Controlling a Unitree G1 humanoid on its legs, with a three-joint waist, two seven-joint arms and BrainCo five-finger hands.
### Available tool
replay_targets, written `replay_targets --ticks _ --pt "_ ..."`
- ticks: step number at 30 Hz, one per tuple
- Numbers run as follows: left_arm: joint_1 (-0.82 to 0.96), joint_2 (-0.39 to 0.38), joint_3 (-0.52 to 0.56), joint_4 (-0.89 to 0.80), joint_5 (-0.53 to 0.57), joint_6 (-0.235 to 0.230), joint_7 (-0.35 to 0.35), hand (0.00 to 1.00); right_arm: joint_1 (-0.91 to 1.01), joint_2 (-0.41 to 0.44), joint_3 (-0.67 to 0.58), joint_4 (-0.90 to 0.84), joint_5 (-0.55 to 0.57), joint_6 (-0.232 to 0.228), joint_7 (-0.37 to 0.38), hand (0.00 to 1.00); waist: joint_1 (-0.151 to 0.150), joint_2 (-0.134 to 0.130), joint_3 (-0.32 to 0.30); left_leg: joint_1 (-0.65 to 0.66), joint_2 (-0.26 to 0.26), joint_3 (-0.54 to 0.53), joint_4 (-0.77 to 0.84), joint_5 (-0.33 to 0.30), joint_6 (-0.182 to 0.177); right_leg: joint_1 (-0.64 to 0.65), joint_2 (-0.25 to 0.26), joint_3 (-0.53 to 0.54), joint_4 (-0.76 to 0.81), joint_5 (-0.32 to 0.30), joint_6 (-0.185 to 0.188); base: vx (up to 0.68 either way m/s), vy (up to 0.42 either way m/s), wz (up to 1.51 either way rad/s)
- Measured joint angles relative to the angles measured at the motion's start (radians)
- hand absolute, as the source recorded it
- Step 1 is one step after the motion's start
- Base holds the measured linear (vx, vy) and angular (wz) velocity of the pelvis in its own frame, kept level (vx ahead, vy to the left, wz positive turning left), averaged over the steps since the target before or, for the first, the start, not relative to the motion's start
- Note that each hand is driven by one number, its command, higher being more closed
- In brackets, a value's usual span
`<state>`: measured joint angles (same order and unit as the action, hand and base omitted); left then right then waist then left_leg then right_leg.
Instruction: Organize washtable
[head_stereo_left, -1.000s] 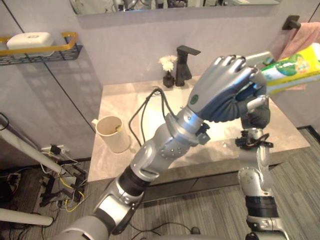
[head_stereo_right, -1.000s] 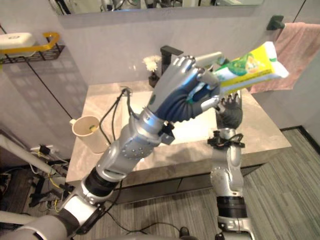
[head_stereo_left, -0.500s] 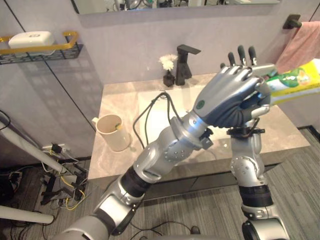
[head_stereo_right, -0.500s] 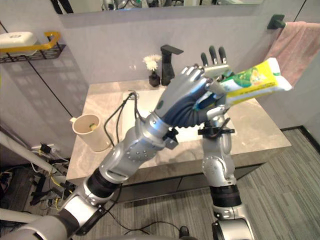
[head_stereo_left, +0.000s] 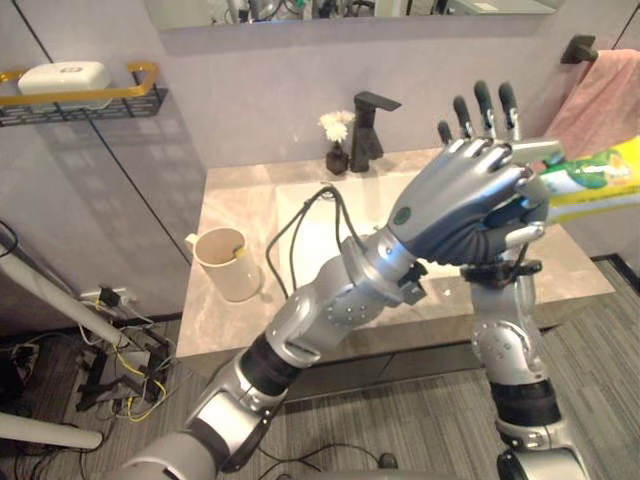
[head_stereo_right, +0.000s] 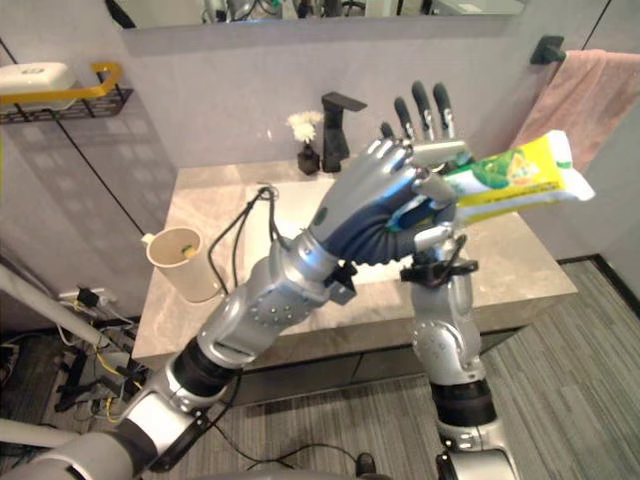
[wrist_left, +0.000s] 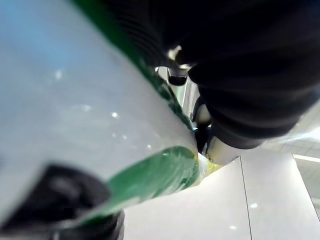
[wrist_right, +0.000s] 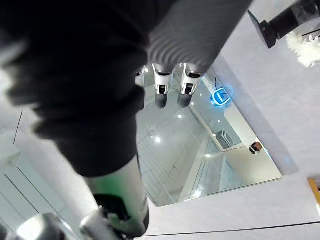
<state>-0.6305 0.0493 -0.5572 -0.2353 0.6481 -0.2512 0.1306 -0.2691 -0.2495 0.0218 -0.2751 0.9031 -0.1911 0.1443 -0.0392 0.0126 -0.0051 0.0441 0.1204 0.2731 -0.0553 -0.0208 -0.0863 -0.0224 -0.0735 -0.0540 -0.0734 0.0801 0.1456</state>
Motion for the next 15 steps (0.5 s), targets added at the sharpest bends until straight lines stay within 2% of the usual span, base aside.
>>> replay_targets --ticks 5,8,11,15 --pt "0.026 0.024 0.024 -0.009 0.001 0.001 0.0 1.0 0.081 -0.037 -0.089 -0.041 -0.007 0.013 0.023 0.0 -0.001 0.0 0.0 0.0 0.0 0.001 0.0 0.0 0.0 -0.001 0.0 0.0 0.0 0.0 0.0 0.0 0.0 0.0" --pt "0.029 0.057 0.098 -0.009 0.003 0.011 0.0 1.0 0.112 -0.039 -0.177 -0.046 -0.006 0.01 0.034 0.0 -0.005 0.0 0.0 0.0 0.0 0.002 0.0 0.0 0.0 -0.002 0.001 0.002 -0.001 0.0 0.0 0.0 0.0 0.0" --pt "0.032 0.077 0.16 -0.009 0.004 0.03 0.002 1.0 0.134 -0.045 -0.197 -0.046 -0.006 0.009 0.035 0.0 -0.009 -0.001 0.001 0.0 0.0 0.006 0.0 0.0 0.0 -0.003 0.001 0.004 -0.002 0.0 0.0 -0.01 -0.007 -0.03" --pt "0.032 0.085 0.171 -0.012 0.023 0.036 0.003 1.0 0.147 -0.045 -0.198 -0.05 -0.006 0.012 0.038 0.0 -0.006 -0.001 0.001 0.0 0.0 0.012 -0.001 0.0 0.0 -0.007 0.002 0.008 -0.002 0.0 0.0 0.0 -0.001 -0.04"
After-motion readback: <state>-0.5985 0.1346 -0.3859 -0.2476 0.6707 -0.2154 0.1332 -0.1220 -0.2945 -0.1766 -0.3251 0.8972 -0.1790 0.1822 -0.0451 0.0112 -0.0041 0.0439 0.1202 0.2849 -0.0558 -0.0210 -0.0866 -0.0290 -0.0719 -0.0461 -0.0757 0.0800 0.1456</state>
